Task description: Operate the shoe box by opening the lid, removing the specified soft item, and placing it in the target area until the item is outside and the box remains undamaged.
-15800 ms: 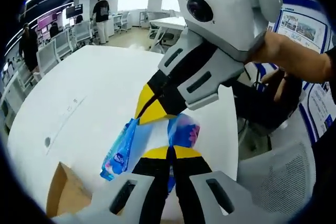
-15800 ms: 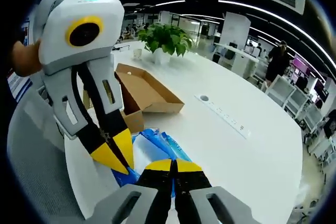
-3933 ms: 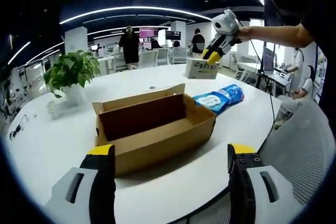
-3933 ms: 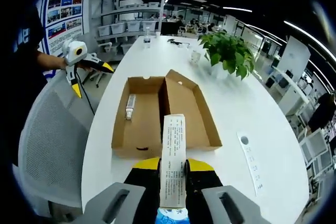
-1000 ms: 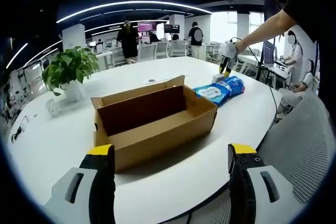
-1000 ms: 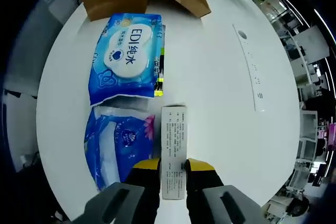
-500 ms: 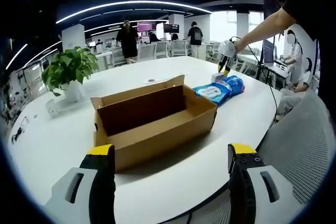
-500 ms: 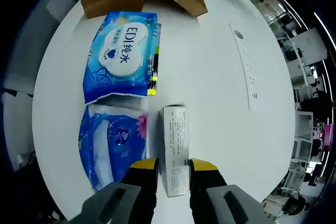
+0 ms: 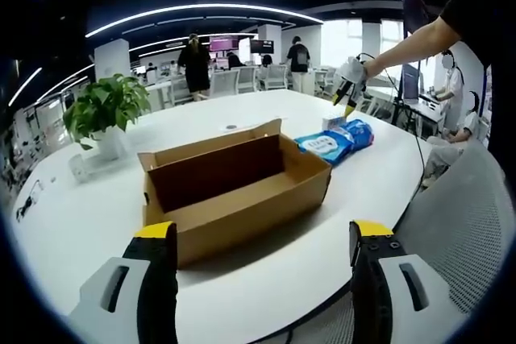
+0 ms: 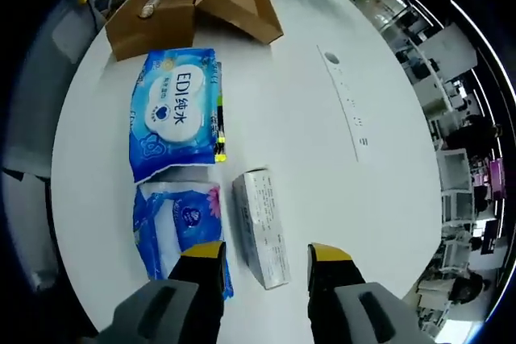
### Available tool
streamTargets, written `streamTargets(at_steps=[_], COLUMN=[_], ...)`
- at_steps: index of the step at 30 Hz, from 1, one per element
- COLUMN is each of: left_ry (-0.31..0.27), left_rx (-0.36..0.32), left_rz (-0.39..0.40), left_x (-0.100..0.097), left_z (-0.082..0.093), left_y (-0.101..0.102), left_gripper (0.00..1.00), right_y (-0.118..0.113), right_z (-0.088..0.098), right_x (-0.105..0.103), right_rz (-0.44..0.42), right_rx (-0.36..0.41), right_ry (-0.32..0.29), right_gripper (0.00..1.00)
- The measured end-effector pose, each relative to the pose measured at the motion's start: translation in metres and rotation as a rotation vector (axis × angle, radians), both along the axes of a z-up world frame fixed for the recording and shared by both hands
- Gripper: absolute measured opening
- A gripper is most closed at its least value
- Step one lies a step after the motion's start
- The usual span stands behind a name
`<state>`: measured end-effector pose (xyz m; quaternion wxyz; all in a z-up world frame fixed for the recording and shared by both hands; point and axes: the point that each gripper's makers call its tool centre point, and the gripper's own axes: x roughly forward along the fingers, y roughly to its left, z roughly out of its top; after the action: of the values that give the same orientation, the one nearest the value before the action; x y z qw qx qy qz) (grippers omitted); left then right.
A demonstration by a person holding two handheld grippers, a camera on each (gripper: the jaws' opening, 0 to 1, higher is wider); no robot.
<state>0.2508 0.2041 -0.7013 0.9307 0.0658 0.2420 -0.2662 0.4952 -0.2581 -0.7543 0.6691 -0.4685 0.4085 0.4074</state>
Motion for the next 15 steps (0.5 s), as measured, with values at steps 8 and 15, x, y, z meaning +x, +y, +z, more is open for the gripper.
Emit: streamTargets(at_steps=[8, 15], left_ry=[0.017, 0.033], left_rx=[-0.031, -0.043], left_rz=[-0.025, -0.042], left_x=[-0.003, -0.006], left_z=[0.0, -0.001], left_y=[-0.006, -0.009], left_gripper=[0.91, 0.92], right_y=[0.01, 0.023], right_z=[0.016, 0.026], right_x=[-0.018, -0.036], right_rz=[-0.108, -0.235], right_rx=[0.122, 0.265], right_ry=[-0.023, -0.029], right_gripper=[0.53, 0.61])
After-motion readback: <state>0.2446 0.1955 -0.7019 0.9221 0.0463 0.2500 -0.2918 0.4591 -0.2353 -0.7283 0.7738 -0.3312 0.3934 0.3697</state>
